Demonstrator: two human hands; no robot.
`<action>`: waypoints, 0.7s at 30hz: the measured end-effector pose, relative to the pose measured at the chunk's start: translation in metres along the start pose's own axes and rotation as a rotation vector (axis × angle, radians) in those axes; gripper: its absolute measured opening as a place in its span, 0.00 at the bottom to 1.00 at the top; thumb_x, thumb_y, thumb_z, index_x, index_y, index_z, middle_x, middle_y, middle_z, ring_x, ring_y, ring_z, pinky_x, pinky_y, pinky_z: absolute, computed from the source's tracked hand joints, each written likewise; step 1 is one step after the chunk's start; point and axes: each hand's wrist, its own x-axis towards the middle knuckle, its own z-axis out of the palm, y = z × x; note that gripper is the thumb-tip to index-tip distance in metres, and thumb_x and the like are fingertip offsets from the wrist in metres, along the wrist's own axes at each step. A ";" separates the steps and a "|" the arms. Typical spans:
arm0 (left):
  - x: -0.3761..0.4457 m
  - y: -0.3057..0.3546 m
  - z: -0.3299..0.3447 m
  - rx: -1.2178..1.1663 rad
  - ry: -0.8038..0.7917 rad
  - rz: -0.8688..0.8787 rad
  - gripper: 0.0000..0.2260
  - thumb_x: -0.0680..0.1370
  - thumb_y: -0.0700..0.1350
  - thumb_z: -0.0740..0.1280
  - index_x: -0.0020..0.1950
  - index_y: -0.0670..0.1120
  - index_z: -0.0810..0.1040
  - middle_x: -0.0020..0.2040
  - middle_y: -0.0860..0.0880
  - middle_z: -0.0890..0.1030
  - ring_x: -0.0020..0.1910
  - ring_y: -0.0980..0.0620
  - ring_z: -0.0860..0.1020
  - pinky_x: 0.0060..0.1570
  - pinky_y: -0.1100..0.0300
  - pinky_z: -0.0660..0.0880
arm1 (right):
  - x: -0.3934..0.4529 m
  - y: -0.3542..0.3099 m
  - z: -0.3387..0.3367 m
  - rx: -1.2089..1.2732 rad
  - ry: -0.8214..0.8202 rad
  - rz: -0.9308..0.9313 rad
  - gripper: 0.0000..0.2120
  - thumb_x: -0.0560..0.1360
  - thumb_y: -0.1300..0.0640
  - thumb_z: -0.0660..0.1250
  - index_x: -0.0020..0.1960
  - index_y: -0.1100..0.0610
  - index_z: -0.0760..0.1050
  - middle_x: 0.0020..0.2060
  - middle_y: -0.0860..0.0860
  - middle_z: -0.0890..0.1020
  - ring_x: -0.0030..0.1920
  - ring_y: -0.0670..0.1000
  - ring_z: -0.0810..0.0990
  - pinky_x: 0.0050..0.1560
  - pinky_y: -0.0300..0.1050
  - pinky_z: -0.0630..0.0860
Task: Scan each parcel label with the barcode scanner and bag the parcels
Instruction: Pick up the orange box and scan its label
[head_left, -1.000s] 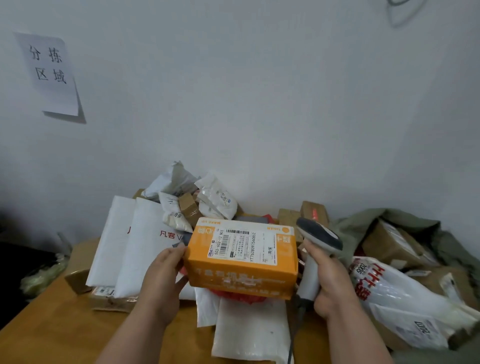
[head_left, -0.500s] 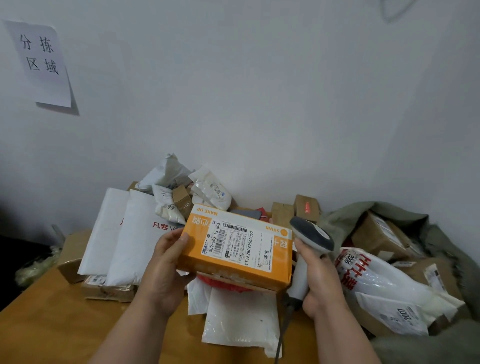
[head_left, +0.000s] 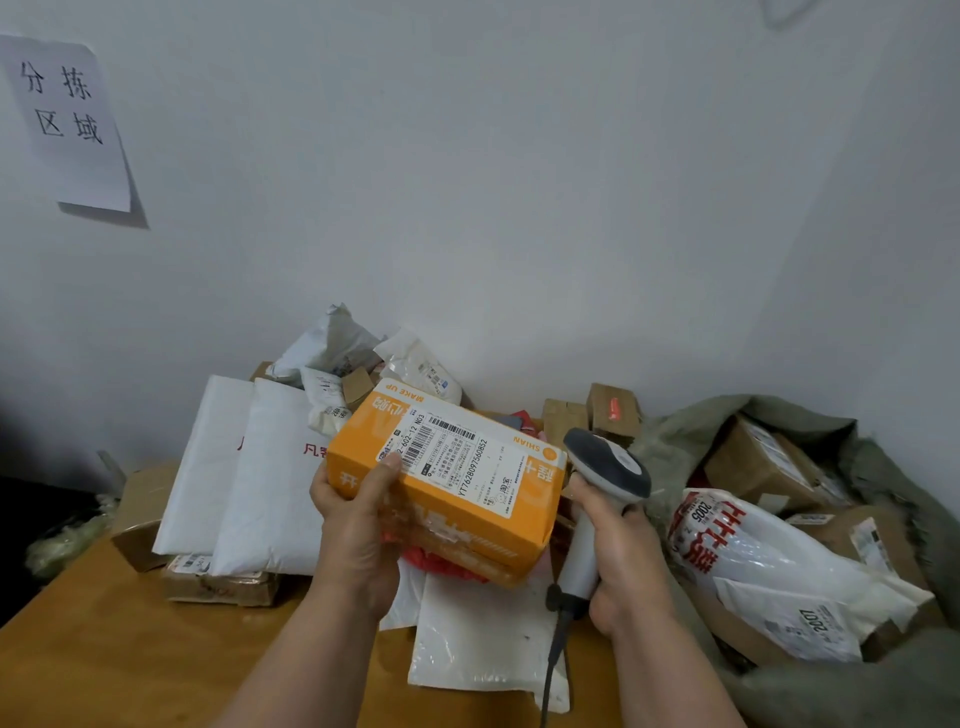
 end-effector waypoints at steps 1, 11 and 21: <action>0.001 0.001 0.001 0.004 0.000 -0.006 0.46 0.62 0.52 0.78 0.74 0.65 0.57 0.62 0.52 0.76 0.57 0.46 0.79 0.44 0.45 0.81 | 0.000 0.002 0.001 0.004 -0.010 -0.007 0.13 0.72 0.50 0.76 0.55 0.47 0.78 0.39 0.48 0.87 0.41 0.51 0.87 0.28 0.43 0.79; 0.019 0.006 -0.001 0.107 -0.027 0.050 0.41 0.68 0.51 0.76 0.72 0.64 0.54 0.67 0.47 0.75 0.60 0.44 0.79 0.57 0.45 0.77 | 0.004 0.002 -0.003 0.007 0.047 -0.053 0.18 0.73 0.51 0.75 0.60 0.46 0.75 0.48 0.51 0.87 0.44 0.50 0.87 0.40 0.49 0.82; 0.015 -0.003 0.014 0.145 -0.222 -0.048 0.40 0.66 0.54 0.79 0.73 0.63 0.62 0.65 0.49 0.79 0.60 0.45 0.81 0.59 0.39 0.77 | -0.002 0.007 0.011 -0.013 -0.157 0.002 0.33 0.63 0.55 0.79 0.67 0.55 0.74 0.52 0.57 0.86 0.53 0.58 0.86 0.59 0.67 0.79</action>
